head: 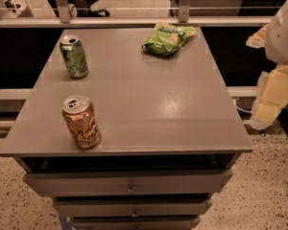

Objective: Move orange can near green rice chip bag

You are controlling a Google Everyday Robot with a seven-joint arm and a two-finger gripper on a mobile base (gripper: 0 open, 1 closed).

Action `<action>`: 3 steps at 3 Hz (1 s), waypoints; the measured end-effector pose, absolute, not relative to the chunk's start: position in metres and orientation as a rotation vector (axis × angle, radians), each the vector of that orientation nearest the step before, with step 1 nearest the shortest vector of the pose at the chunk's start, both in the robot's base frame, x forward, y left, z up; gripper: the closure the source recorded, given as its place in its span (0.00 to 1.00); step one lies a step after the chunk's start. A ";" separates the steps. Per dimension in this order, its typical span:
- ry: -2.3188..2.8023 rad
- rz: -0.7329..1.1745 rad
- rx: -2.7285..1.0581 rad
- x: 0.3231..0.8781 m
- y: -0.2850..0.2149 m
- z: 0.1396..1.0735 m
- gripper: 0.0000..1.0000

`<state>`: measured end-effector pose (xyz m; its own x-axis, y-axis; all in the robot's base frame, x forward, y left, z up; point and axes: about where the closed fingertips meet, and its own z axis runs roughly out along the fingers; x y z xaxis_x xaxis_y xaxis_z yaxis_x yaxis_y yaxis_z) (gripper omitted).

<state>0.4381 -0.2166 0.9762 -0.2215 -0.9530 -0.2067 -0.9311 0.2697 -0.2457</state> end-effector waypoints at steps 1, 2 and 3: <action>2.232 -0.098 -1.725 0.438 -0.217 0.976 0.00; 2.181 0.015 -1.738 0.436 -0.193 0.961 0.00; 2.067 0.254 -1.750 0.433 -0.135 0.928 0.00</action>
Offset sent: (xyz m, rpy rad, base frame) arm -0.0092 0.0791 -0.0526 0.2664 0.0892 0.1487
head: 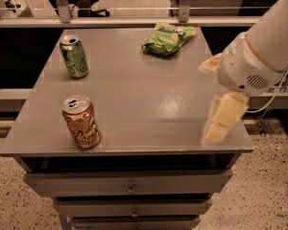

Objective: Move orange can near green rice chip bag

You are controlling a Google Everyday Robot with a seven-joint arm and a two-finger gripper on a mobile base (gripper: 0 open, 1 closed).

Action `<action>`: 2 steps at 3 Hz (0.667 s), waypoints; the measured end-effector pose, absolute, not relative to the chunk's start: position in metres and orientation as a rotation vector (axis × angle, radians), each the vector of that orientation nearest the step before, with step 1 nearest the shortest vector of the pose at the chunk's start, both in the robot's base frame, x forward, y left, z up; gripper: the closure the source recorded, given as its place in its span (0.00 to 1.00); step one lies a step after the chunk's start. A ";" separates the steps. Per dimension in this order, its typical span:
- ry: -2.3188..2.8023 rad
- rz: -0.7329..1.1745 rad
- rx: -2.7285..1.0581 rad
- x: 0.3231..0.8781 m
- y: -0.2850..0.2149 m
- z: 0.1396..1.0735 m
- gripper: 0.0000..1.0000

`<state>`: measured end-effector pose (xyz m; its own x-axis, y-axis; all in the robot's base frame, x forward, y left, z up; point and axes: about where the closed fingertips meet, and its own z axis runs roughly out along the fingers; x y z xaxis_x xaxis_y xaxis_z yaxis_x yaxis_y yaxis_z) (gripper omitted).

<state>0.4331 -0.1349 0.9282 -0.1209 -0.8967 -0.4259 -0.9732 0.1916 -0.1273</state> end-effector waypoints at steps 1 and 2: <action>1.906 0.491 -1.739 0.427 -0.065 0.905 0.00; 1.860 0.555 -1.717 0.423 -0.045 0.911 0.00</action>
Offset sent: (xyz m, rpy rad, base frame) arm -0.0055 0.0657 -0.0223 0.1806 0.0235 0.0914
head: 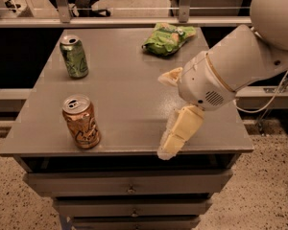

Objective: Move orange can near green rice chip bag

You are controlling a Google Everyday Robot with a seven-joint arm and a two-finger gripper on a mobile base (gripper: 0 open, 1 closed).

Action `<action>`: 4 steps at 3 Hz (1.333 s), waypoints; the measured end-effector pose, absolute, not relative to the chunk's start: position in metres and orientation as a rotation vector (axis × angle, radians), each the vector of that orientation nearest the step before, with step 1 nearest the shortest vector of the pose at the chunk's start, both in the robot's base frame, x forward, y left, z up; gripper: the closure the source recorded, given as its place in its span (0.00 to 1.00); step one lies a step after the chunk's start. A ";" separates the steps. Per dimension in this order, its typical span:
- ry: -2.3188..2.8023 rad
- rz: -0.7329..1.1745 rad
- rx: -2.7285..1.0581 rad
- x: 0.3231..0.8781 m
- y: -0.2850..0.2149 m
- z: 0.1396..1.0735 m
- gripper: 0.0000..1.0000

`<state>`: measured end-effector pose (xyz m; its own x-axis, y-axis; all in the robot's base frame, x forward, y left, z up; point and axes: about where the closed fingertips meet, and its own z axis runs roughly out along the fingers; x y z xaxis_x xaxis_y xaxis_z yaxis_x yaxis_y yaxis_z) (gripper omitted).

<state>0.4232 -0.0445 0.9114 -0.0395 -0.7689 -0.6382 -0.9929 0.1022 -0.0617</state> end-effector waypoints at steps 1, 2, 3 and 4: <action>1.860 0.555 -1.716 0.423 -0.044 0.911 0.00; 1.813 0.584 -1.675 0.430 -0.026 0.906 0.00; 1.732 0.665 -1.625 0.444 0.010 0.891 0.00; 1.664 0.755 -1.593 0.450 0.044 0.883 0.00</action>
Offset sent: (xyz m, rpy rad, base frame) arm 0.0208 0.0451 -0.0164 0.1663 -0.0471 -0.0122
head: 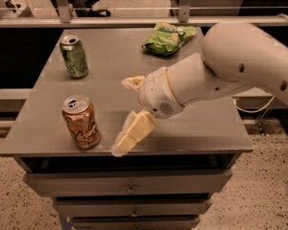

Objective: Move orange can near green rice chip bag

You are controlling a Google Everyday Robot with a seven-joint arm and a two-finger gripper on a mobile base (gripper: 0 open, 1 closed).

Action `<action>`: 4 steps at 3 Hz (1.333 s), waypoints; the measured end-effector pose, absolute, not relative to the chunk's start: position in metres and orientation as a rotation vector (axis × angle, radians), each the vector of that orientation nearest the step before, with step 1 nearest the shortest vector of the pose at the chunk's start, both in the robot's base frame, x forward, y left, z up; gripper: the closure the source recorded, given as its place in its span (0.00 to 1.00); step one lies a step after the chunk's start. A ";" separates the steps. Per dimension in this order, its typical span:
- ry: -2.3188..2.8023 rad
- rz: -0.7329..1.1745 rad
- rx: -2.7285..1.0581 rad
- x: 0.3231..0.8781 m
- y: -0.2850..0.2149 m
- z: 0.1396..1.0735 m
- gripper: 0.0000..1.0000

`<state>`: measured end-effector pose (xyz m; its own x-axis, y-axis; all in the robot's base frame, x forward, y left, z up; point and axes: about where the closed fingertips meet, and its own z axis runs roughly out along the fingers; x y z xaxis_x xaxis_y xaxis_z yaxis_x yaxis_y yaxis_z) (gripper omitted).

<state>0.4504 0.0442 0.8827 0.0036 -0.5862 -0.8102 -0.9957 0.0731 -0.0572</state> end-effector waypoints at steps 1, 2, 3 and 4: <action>1.605 0.825 -1.568 0.451 0.071 0.880 0.00; 1.550 0.894 -1.540 0.449 0.097 0.878 0.00; 1.500 0.948 -1.516 0.447 0.122 0.876 0.00; 1.467 0.979 -1.487 0.447 0.141 0.871 0.16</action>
Offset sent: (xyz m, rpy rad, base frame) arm -0.0010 0.0808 -0.0097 0.2346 0.0346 0.0757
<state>0.4467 0.1411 0.8714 0.0233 -0.3708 -0.9284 -0.9996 0.0047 -0.0269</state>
